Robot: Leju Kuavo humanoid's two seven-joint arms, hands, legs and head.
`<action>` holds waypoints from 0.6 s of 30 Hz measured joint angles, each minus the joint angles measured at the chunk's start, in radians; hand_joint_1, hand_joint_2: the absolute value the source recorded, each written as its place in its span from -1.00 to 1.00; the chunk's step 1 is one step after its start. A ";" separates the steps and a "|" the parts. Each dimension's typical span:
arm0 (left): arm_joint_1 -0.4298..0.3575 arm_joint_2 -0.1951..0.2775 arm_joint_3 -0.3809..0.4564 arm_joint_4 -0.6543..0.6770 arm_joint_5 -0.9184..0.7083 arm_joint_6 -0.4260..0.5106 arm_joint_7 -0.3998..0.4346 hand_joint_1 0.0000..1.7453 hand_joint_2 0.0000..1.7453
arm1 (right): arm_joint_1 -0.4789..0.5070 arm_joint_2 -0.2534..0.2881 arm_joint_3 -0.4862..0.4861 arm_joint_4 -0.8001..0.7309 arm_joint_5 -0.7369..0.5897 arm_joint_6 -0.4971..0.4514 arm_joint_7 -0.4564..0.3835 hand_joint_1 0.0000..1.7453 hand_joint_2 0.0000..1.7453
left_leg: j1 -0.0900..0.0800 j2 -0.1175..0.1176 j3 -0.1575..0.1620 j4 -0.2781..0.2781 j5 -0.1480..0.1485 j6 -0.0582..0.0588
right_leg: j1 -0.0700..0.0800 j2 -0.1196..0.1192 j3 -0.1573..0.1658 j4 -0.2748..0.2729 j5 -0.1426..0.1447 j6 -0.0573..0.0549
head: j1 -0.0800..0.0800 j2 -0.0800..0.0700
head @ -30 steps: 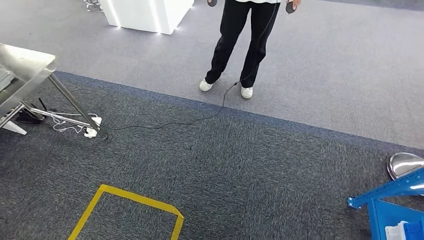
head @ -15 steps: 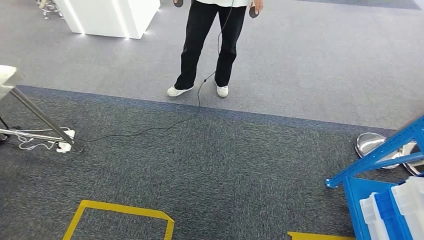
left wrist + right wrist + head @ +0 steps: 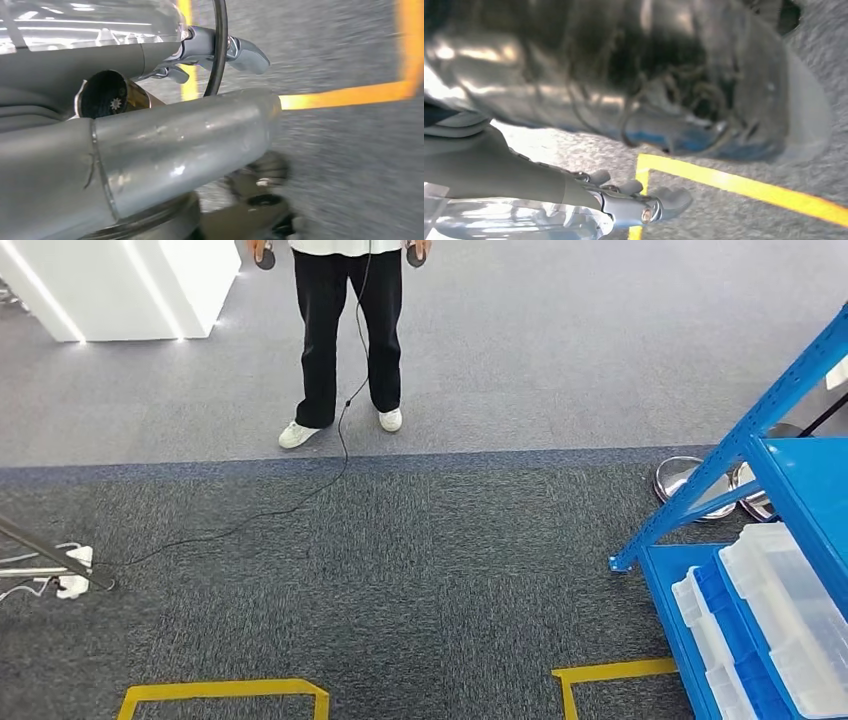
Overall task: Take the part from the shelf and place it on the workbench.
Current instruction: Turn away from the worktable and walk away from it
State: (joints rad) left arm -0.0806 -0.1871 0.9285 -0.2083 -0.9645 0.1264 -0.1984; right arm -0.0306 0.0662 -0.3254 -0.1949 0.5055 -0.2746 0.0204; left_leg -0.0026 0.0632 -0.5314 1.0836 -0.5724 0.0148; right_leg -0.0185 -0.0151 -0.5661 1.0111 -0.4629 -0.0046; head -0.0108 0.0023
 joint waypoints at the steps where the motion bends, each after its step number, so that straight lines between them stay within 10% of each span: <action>1: -0.002 0.000 0.005 0.000 0.006 0.001 -0.010 -1.00 -1.00 | -0.001 0.000 0.000 0.000 0.002 0.001 0.000 -1.00 -1.00 | 0.003 -0.030 -0.028 0.066 -0.037 -0.004 | 0.001 0.011 -0.002 0.000 0.002 -0.003 | -0.001 0.000; 4: -0.003 0.000 0.015 0.000 0.012 0.001 -0.016 -1.00 -1.00 | -0.002 0.000 0.000 0.000 0.004 0.001 0.000 -1.00 -1.00 | 0.009 -0.056 -0.099 0.214 -0.084 -0.010 | 0.002 0.054 -0.007 0.004 0.003 -0.006 | -0.001 0.000; 8: -0.002 0.000 0.017 0.001 -0.007 0.002 0.018 -1.00 -1.00 | -0.003 0.001 0.000 0.000 0.002 0.001 -0.017 -1.00 -1.00 | 0.019 -0.108 -0.019 0.005 0.048 -0.008 | 0.001 0.109 -0.011 0.018 0.000 0.004 | 0.000 0.000; 12: 0.000 -0.003 0.017 0.002 -0.015 0.001 0.049 -1.00 -1.00 | -0.004 0.002 -0.008 0.001 0.002 0.001 -0.023 -1.00 -1.00 | 0.016 -0.124 0.002 -0.059 0.070 0.005 | -0.002 0.151 -0.026 0.016 0.009 0.033 | 0.000 0.000; 15: 0.001 -0.008 0.018 0.002 -0.014 0.001 0.051 -1.00 -1.00 | -0.001 0.001 -0.015 0.004 0.008 0.001 -0.014 -1.00 -1.00 | 0.018 -0.088 0.006 -0.080 0.087 0.030 | 0.001 0.095 -0.057 0.077 -0.032 0.041 | 0.001 0.000; 18: 0.007 -0.011 0.017 0.002 -0.034 0.000 0.071 -1.00 -1.00 | -0.005 0.003 -0.020 0.005 0.004 0.000 -0.016 -1.00 -1.00 | 0.010 -0.044 0.004 -0.082 0.088 0.038 | 0.005 0.028 -0.142 0.262 -0.123 0.043 | 0.001 0.000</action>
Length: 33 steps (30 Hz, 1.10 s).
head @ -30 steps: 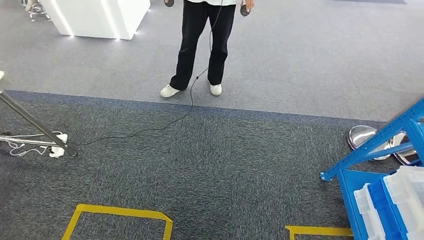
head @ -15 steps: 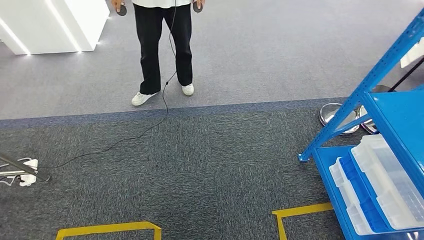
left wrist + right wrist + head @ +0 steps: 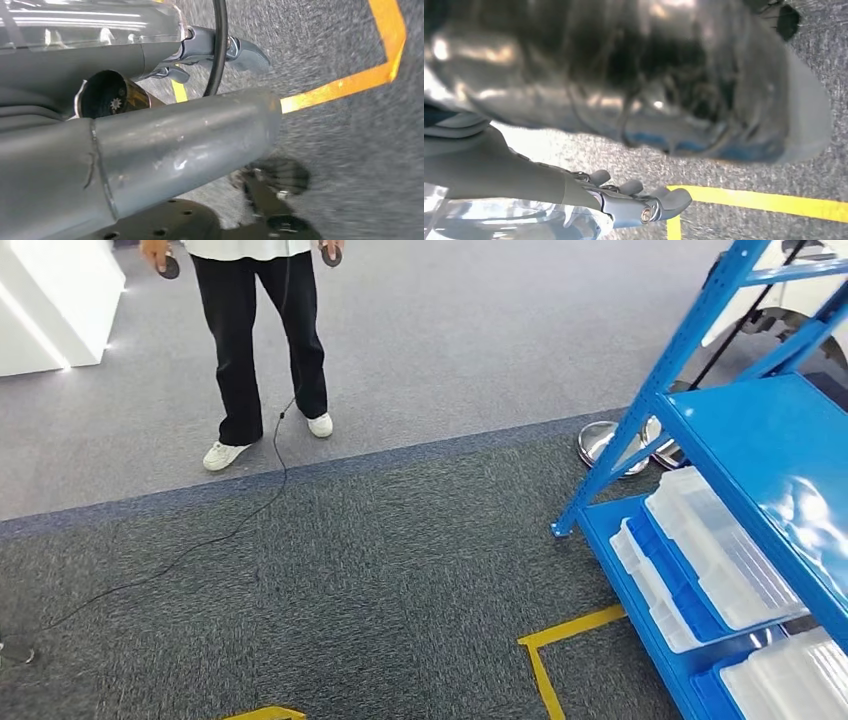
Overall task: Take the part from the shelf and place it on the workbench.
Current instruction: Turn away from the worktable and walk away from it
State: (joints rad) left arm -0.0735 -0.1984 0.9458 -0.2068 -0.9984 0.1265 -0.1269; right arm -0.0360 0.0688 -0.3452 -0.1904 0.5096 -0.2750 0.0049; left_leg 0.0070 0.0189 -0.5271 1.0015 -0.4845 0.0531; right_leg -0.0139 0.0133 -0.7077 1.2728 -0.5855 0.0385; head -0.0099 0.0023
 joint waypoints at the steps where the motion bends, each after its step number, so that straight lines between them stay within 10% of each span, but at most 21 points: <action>1: 0.002 0.000 0.000 0.000 -0.005 0.000 0.005 -1.00 -1.00 | 0.000 0.000 -0.003 0.000 -0.004 0.000 -0.001 -1.00 -1.00 | -0.002 0.015 0.000 0.001 -0.001 0.001 | 0.000 -0.006 -0.013 0.031 -0.006 0.001 | 0.000 0.000; 6: 0.001 -0.006 0.000 0.000 -0.011 0.002 0.012 -1.00 -1.00 | 0.000 0.001 -0.019 0.000 -0.010 -0.001 -0.003 -1.00 -1.00 | -0.009 0.066 0.007 0.008 -0.014 -0.012 | 0.007 -0.067 0.129 -0.218 0.108 -0.013 | 0.000 0.000; 10: -0.004 -0.007 0.000 0.000 0.003 0.011 -0.001 -1.00 -1.00 | 0.001 0.003 -0.020 0.001 0.012 0.006 0.025 -1.00 -1.00 | -0.011 0.089 0.017 0.011 -0.024 -0.031 | 0.010 -0.051 0.141 -0.252 0.115 -0.034 | 0.000 0.000; 16: 0.001 -0.007 0.008 0.000 0.009 0.011 0.015 -1.00 -1.00 | 0.002 0.006 -0.020 0.001 0.040 0.012 0.028 -1.00 -1.00 | -0.001 -0.009 -0.102 0.279 -0.161 -0.050 | 0.004 0.012 0.134 -0.255 0.126 -0.055 | -0.001 0.000; 21: 0.002 -0.013 0.011 0.001 0.018 0.005 -0.026 -1.00 -1.00 | 0.002 0.007 -0.020 0.002 0.050 0.018 0.053 -1.00 -1.00 | 0.001 -0.071 -0.015 0.065 -0.025 -0.037 | 0.004 0.076 0.125 -0.242 0.128 -0.047 | -0.001 0.000; 23: 0.000 -0.014 0.015 0.001 0.023 0.004 -0.043 -1.00 -1.00 | 0.002 0.009 -0.021 0.002 0.041 0.024 0.063 -1.00 -1.00 | -0.001 -0.097 -0.003 0.025 -0.018 -0.034 | 0.002 0.095 0.117 -0.241 0.133 -0.034 | -0.001 0.000; 25: -0.003 -0.015 0.018 0.001 0.022 0.006 -0.040 -1.00 -1.00 | 0.004 0.010 -0.031 0.002 0.020 0.026 0.065 -1.00 -1.00 | -0.001 -0.076 0.001 0.017 -0.011 -0.026 | -0.002 0.109 0.112 -0.241 0.137 -0.022 | -0.001 0.000; 29: -0.002 -0.016 0.019 0.001 0.015 0.010 -0.024 -1.00 -1.00 | 0.004 0.012 -0.054 0.002 0.016 0.025 0.065 -1.00 -1.00 | 0.002 -0.024 0.005 -0.003 0.004 -0.003 | 0.002 0.022 0.045 -0.101 0.049 -0.010 | 0.003 0.000; 31: 0.000 -0.016 0.019 0.001 0.013 0.012 -0.017 -1.00 0.00 | 0.002 0.012 -0.054 0.002 0.020 0.026 0.064 -1.00 -1.00 | 0.000 0.005 0.002 -0.003 0.004 -0.002 | -0.001 -0.002 -0.006 0.010 0.003 -0.005 | 0.003 0.000; 33: 0.000 -0.016 0.019 0.001 0.010 0.013 -0.006 -1.00 1.00 | 0.004 0.011 -0.054 0.002 0.023 0.026 0.063 -1.00 -1.00 | 0.000 0.031 0.002 -0.001 0.002 -0.004 | -0.005 -0.012 0.008 -0.004 0.028 -0.001 | 0.003 0.000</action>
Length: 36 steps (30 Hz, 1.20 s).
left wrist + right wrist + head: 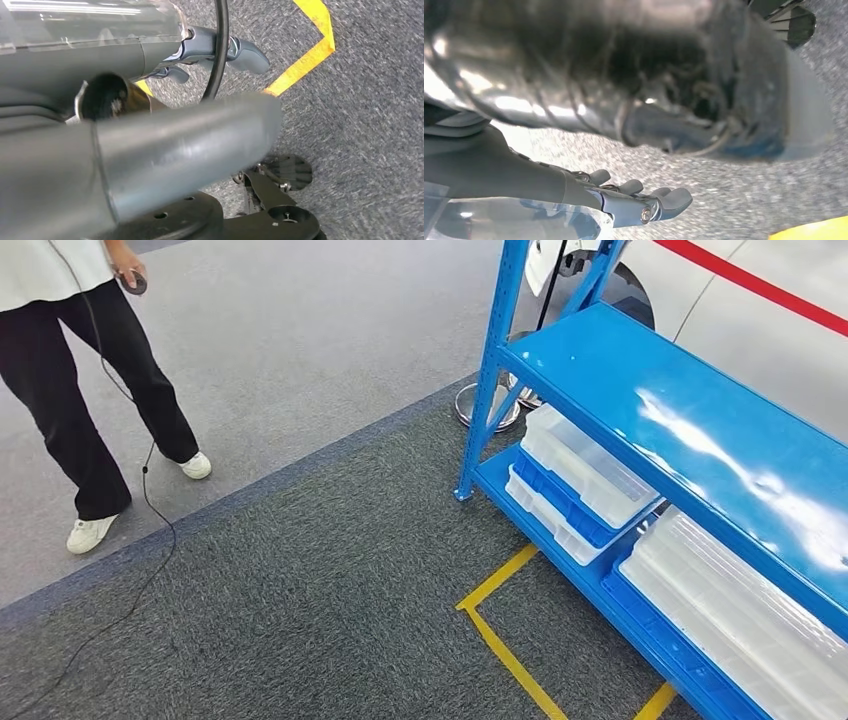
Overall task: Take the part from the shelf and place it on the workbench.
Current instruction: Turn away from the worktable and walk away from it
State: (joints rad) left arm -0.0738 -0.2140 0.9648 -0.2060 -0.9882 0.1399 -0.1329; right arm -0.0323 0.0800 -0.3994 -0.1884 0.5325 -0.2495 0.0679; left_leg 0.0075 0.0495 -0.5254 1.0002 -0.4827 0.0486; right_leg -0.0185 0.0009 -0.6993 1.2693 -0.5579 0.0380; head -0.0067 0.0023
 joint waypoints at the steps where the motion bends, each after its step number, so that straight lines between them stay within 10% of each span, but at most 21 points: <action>1: -0.001 0.000 0.000 0.000 -0.003 0.000 0.007 -1.00 1.00 | 0.001 0.000 0.000 0.000 0.002 0.000 -0.001 -1.00 -1.00 | 0.000 0.011 0.001 0.001 -0.002 -0.003 | -0.001 -0.011 0.036 -0.061 0.032 0.001 | 0.000 0.000; 4: -0.002 0.000 0.000 0.000 -0.009 0.002 0.025 -1.00 1.00 | -0.001 -0.001 0.000 0.000 0.008 0.000 -0.007 -1.00 -1.00 | -0.005 0.036 0.005 0.009 -0.013 -0.019 | 0.004 -0.060 0.128 -0.231 0.085 -0.008 | 0.000 0.000; 7: -0.005 0.000 0.000 0.000 -0.011 0.003 0.032 -1.00 1.00 | -0.001 -0.001 0.000 0.000 0.014 0.001 -0.009 -1.00 -1.00 | -0.006 0.056 0.014 0.009 -0.020 -0.035 | 0.009 -0.044 0.132 -0.247 0.087 -0.024 | 0.000 0.000; 10: -0.006 0.000 0.000 0.000 -0.011 0.003 0.033 -1.00 1.00 | -0.003 0.000 0.000 0.000 0.017 0.002 -0.010 -1.00 -1.00 | 0.001 0.007 -0.011 0.080 -0.073 -0.049 | 0.003 -0.018 0.134 -0.255 0.096 -0.044 | -0.001 0.000; 13: -0.002 0.000 0.000 0.000 -0.011 0.003 0.034 -1.00 1.00 | -0.004 0.001 0.000 0.000 0.019 0.002 -0.010 -1.00 -1.00 | 0.004 -0.039 -0.102 0.274 -0.161 -0.055 | 0.005 0.015 0.129 -0.254 0.099 -0.051 | -0.001 0.000; 15: 0.000 0.000 0.000 0.000 -0.011 0.003 0.034 -1.00 1.00 | -0.003 0.001 0.000 0.000 0.019 0.003 -0.011 -1.00 -1.00 | 0.004 -0.043 -0.115 0.289 -0.138 -0.053 | 0.006 0.041 0.127 -0.250 0.099 -0.051 | -0.001 0.000; 18: 0.000 0.001 0.000 0.000 -0.014 0.003 0.028 -1.00 1.00 | -0.004 0.002 0.000 0.000 0.020 0.004 -0.015 -1.00 -1.00 | 0.005 -0.084 -0.038 0.099 -0.030 -0.041 | 0.007 0.078 0.126 -0.243 0.098 -0.047 | 0.000 0.000; 22: -0.005 0.002 0.000 0.000 -0.024 0.003 0.022 -1.00 1.00 | -0.003 0.004 -0.001 0.000 0.020 0.005 -0.025 -1.00 -1.00 | 0.002 -0.105 -0.007 0.018 -0.007 -0.028 | 0.002 0.114 0.114 -0.244 0.105 -0.020 | -0.001 0.000; 25: -0.007 0.001 0.000 0.000 -0.027 0.004 0.023 -1.00 1.00 | -0.002 0.002 -0.002 0.000 0.021 0.004 -0.026 -1.00 -1.00 | 0.007 -0.071 -0.001 -0.002 0.008 -0.009 | 0.005 0.067 0.092 -0.200 0.072 -0.005 | 0.002 0.000; 29: -0.001 0.001 0.000 0.000 -0.027 0.006 0.025 -1.00 1.00 | -0.006 0.002 -0.004 0.000 0.025 0.004 -0.021 -1.00 -1.00 | 0.002 -0.017 -0.003 -0.003 0.008 -0.001 | 0.000 0.006 -0.003 0.007 -0.024 0.009 | 0.004 0.000; 33: -0.003 0.000 0.000 0.000 -0.029 0.006 0.029 -1.00 1.00 | -0.004 0.002 -0.007 0.000 0.027 0.004 -0.017 -1.00 -1.00 | 0.001 0.024 0.003 0.004 -0.003 -0.011 | -0.002 -0.038 0.100 -0.175 0.075 0.009 | 0.004 0.000; 36: -0.006 -0.001 0.000 0.000 -0.031 0.003 0.030 -1.00 1.00 | -0.006 0.001 -0.009 0.000 0.029 0.002 -0.017 -1.00 -1.00 | -0.004 0.046 0.009 0.007 -0.010 -0.028 | 0.009 -0.055 0.131 -0.244 0.090 -0.011 | 0.004 0.000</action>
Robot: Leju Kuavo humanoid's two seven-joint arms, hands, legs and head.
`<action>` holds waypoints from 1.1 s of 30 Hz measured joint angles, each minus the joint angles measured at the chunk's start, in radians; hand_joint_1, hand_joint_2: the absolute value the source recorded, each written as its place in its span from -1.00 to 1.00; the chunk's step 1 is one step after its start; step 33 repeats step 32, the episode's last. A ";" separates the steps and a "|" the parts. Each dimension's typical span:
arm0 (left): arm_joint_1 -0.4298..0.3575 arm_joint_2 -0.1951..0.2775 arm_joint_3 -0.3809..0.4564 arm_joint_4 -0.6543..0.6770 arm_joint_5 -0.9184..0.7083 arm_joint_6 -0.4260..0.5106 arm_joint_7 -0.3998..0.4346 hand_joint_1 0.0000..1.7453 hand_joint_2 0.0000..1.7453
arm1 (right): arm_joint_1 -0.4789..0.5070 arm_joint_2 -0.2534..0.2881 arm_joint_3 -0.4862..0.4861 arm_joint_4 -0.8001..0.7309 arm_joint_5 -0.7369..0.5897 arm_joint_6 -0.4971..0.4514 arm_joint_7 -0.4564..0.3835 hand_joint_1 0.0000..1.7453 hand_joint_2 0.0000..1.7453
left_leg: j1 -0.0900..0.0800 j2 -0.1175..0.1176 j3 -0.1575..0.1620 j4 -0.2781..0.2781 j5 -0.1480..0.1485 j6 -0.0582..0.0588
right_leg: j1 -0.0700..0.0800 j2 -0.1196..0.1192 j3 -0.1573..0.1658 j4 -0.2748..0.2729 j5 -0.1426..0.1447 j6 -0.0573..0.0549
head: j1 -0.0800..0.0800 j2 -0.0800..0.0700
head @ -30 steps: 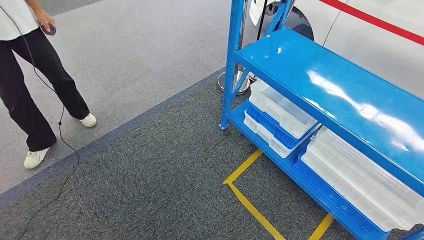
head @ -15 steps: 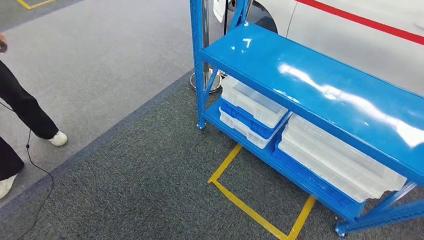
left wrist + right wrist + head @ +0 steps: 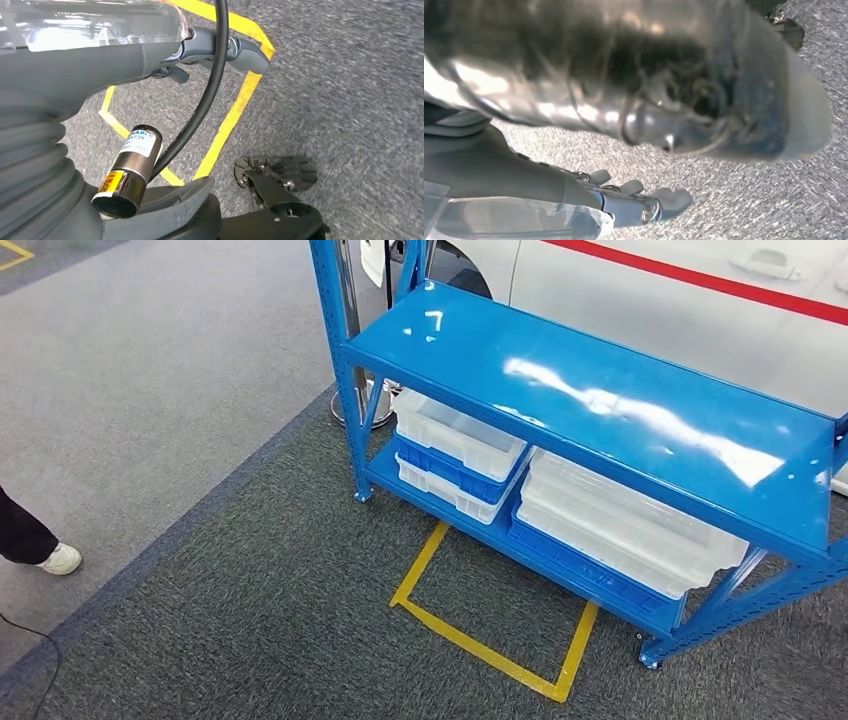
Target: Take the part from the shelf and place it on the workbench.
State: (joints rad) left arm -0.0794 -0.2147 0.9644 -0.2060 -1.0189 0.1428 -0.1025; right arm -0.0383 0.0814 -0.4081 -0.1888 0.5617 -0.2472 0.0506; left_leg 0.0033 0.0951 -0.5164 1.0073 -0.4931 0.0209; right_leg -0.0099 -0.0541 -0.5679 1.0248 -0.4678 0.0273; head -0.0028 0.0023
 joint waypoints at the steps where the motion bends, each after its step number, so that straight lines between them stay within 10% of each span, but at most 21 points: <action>1: -0.002 0.000 0.000 0.000 0.000 -0.002 0.000 -1.00 1.00 | 0.001 0.000 -0.001 0.000 0.002 0.000 0.000 -1.00 -1.00 | 0.000 0.008 0.004 -0.001 -0.001 -0.006 | 0.000 0.010 -0.002 -0.003 0.002 -0.007 | 0.000 0.000; 4: -0.006 -0.001 0.000 0.000 0.000 -0.004 0.001 -1.00 1.00 | 0.001 0.000 -0.002 0.000 0.006 0.000 -0.001 -1.00 -1.00 | 0.005 -0.030 -0.009 0.042 -0.037 -0.023 | -0.009 0.035 0.002 -0.016 0.012 -0.028 | 0.000 0.000; 7: -0.002 -0.001 0.000 0.000 0.000 -0.004 0.001 -1.00 1.00 | -0.001 0.000 -0.004 0.000 0.008 0.000 -0.001 -1.00 -1.00 | 0.008 -0.084 -0.097 0.229 -0.131 -0.032 | -0.011 0.065 -0.003 -0.018 0.018 -0.037 | -0.001 0.000; 9: 0.001 -0.001 0.000 0.000 0.001 -0.004 0.001 -1.00 1.00 | 0.000 0.000 -0.006 0.000 0.008 0.000 -0.001 -1.00 -1.00 | 0.009 -0.087 -0.128 0.286 -0.130 -0.034 | -0.010 0.090 -0.005 -0.015 0.019 -0.038 | -0.001 0.000; 12: 0.003 -0.001 0.000 0.000 0.002 -0.004 0.000 -1.00 1.00 | 0.000 0.000 -0.008 0.000 0.008 0.000 -0.002 -1.00 -1.00 | 0.012 -0.122 -0.058 0.123 -0.028 -0.029 | -0.011 0.128 -0.009 -0.002 0.016 -0.031 | -0.001 0.000; 15: 0.002 0.000 0.000 0.000 0.002 -0.004 -0.004 -1.00 1.00 | -0.002 0.001 -0.008 0.000 0.010 0.000 -0.005 -1.00 -1.00 | 0.012 -0.173 -0.021 0.023 -0.003 -0.019 | -0.011 0.159 -0.024 0.010 0.016 -0.011 | 0.000 0.000; 17: 0.000 0.000 0.000 0.000 0.002 -0.004 -0.005 -1.00 1.00 | 0.001 0.000 -0.008 0.000 0.011 0.000 -0.007 -1.00 -1.00 | 0.012 -0.154 -0.019 0.017 0.002 -0.007 | -0.014 0.174 -0.031 0.009 0.022 0.004 | -0.001 0.000; 20: -0.001 -0.001 0.000 0.000 0.002 -0.004 -0.003 -1.00 1.00 | 0.002 -0.003 -0.009 0.000 0.011 -0.001 -0.007 -1.00 -1.00 | 0.017 -0.115 -0.015 0.002 0.014 0.015 | -0.011 0.112 -0.067 0.083 -0.029 0.015 | 0.003 0.000; 24: 0.005 -0.001 0.000 0.000 -0.001 -0.005 0.008 -1.00 -1.00 | 0.001 -0.002 -0.009 0.000 0.011 -0.001 -0.007 -1.00 -1.00 | 0.010 -0.060 -0.019 0.003 0.014 0.019 | -0.011 0.060 -0.153 0.276 -0.112 0.023 | 0.004 0.000; 29: 0.002 -0.002 0.000 0.000 -0.005 -0.006 0.010 -1.00 -1.00 | 0.001 -0.003 -0.009 0.000 0.011 -0.002 -0.007 -1.00 -1.00 | 0.004 -0.013 -0.010 0.005 0.004 0.006 | 0.002 0.003 -0.008 0.018 -0.003 -0.002 | 0.004 0.000; 33: -0.002 -0.002 0.000 0.000 -0.007 -0.006 0.010 -1.00 -1.00 | 0.001 -0.004 -0.009 0.000 0.011 -0.002 -0.007 -1.00 -1.00 | 0.002 0.005 -0.004 0.001 0.002 -0.008 | 0.008 0.012 -0.005 0.002 -0.001 -0.016 | 0.005 0.000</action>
